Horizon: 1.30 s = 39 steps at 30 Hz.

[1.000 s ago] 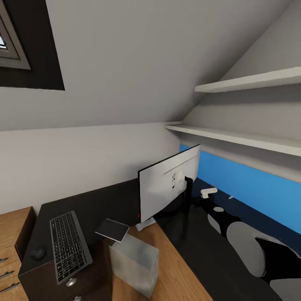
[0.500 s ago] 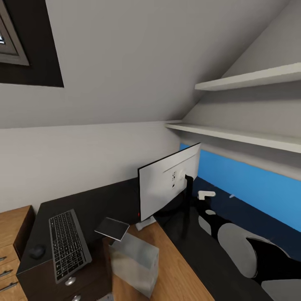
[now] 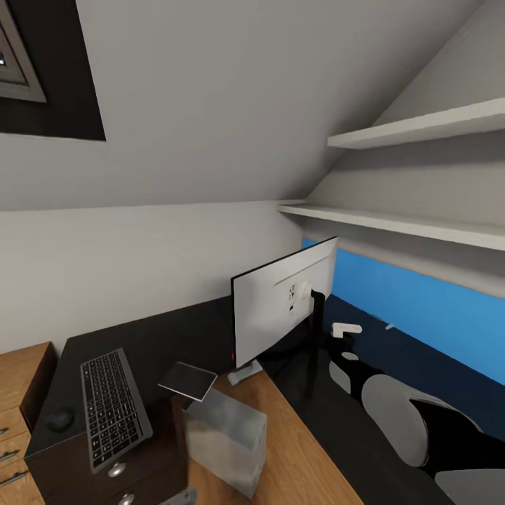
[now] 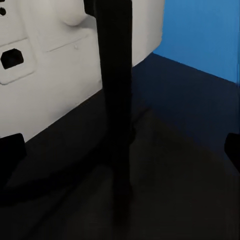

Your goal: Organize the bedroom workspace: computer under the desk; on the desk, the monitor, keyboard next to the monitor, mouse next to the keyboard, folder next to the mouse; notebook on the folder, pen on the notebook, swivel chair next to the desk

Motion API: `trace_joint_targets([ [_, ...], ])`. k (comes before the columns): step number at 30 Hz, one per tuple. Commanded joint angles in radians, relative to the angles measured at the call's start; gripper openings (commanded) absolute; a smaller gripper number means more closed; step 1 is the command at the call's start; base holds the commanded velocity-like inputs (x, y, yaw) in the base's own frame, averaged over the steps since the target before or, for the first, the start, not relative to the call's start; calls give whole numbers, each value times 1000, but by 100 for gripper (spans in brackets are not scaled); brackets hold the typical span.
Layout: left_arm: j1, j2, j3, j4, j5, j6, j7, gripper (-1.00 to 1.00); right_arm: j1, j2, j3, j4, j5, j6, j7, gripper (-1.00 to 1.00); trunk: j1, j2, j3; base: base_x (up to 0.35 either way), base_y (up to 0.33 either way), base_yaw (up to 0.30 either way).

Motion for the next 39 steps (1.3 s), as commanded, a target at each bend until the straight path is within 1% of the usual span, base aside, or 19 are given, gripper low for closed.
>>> trace_joint_targets([
  [1,-1,1,-4,0,5,2,8,100,-1,0,-7,0,11,8,-8,100,4,-8,-5,0,0,0],
  [2,-1,2,-5,6,3,2,6,100,-1,-1,-8,-2,9,43,-24,100,8,-15,-8,0,0,0],
  [3,-1,2,-6,7,2,5,4,100,-1,0,-9,-2,8,65,-57,100,12,-22,-11,0,0,0],
  [5,-1,2,-7,7,2,7,2,100,-1,2,-8,-2,7,96,-95,100,19,-36,-17,0,0,0],
  [8,-1,3,-12,7,3,10,1,100,-1,4,-8,-3,6,127,-121,100,31,-57,-27,0,0,0],
  [11,-1,3,-35,7,3,10,3,100,-1,6,-8,-3,7,154,-139,100,42,-78,-36,0,0,0],
  [14,0,4,-54,7,1,6,7,100,-1,7,-8,-3,6,158,-144,100,54,-99,-45,0,0,0],
  [21,0,10,-66,6,0,2,11,100,-1,19,-9,-2,6,133,-147,100,81,-148,-67,0,0,0],
  [25,0,11,-67,-11,0,1,11,100,-1,26,-9,4,7,90,-147,100,81,-148,-67,0,0,0],
  [27,1,26,-68,-68,1,1,11,100,-1,28,-9,6,8,63,-146,100,81,-148,-67,0,0,0],
  [30,10,45,-69,-112,1,1,12,100,-1,28,-8,6,9,57,-145,100,81,-148,-67,0,0,0],
  [31,21,58,-69,-145,2,1,13,100,-1,28,-8,6,9,55,-145,100,81,-148,-67,0,0,0],
  [33,35,69,-69,-178,2,2,14,100,-1,28,-8,6,9,53,-145,100,81,-148,-67,0,0,0],
  [34,49,80,-69,-209,3,2,15,100,-1,28,-8,6,10,52,-145,100,81,-148,-67,0,0,0],
  [36,72,92,-69,-252,3,3,15,100,-1,28,-8,6,10,51,-145,100,81,-148,-67,0,0,0],
  [39,100,101,-69,-299,3,4,16,100,-1,28,-8,7,10,51,-145,100,81,-148,-67,0,0,0],
])
